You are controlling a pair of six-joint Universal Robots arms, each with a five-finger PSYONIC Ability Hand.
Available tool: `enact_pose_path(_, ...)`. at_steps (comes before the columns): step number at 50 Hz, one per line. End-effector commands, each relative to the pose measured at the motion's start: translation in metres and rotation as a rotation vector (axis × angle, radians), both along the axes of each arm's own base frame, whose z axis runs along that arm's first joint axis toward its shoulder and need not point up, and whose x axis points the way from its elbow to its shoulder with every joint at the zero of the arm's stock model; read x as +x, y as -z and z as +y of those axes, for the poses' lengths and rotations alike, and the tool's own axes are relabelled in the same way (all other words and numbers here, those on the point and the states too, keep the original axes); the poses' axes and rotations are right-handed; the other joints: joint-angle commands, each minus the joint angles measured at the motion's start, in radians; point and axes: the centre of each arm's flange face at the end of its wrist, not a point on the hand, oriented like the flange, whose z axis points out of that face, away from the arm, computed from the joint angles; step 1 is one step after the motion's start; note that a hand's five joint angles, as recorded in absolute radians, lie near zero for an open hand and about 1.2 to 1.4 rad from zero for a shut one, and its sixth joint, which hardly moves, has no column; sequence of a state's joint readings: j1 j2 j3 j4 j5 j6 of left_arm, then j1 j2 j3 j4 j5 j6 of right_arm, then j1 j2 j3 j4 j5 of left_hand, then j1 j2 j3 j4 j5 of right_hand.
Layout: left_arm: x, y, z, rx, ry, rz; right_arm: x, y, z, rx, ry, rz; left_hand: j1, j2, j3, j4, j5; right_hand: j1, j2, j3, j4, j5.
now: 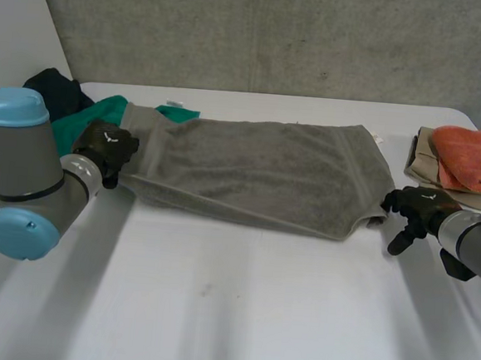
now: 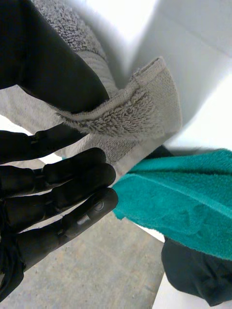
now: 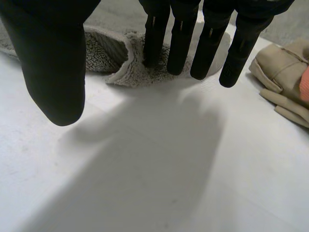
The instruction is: Fold the laundry.
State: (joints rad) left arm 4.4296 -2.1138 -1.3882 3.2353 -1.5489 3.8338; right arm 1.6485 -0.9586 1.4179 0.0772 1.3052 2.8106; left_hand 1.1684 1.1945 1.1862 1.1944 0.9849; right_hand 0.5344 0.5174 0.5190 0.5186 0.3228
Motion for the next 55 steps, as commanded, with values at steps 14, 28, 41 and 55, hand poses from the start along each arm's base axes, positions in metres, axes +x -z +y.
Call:
enact_pose_path(14, -0.004, -0.008, -0.007, 0.024, -0.007, 0.033, 0.024, 0.013, -0.022, -0.094, 0.089, -0.008, 0.228, 0.202, 0.21, 0.202, 0.237, 0.195, 0.212, 0.21, 0.211, 0.232)
enact_pose_path(28, -0.003, -0.013, -0.004, 0.027, -0.007, 0.044, 0.029, -0.024, -0.017, -0.093, 0.198, -0.069, 0.228, 0.202, 0.21, 0.202, 0.237, -0.01, 0.007, 0.005, 0.005, 0.027)
enact_pose_path(41, -0.003, -0.013, -0.003, 0.033, -0.006, 0.051, 0.069, -0.004, -0.015, -0.109, 0.079, -0.009, 0.228, 0.202, 0.21, 0.202, 0.237, -0.058, -0.041, -0.042, -0.042, -0.02)
enact_pose_path(55, 0.008, -0.016, -0.001, 0.049, -0.038, 0.07, 0.048, 0.012, -0.057, -0.227, 0.176, 0.103, 0.228, 0.202, 0.21, 0.202, 0.237, 0.861, 0.878, 0.877, 0.877, 0.898)
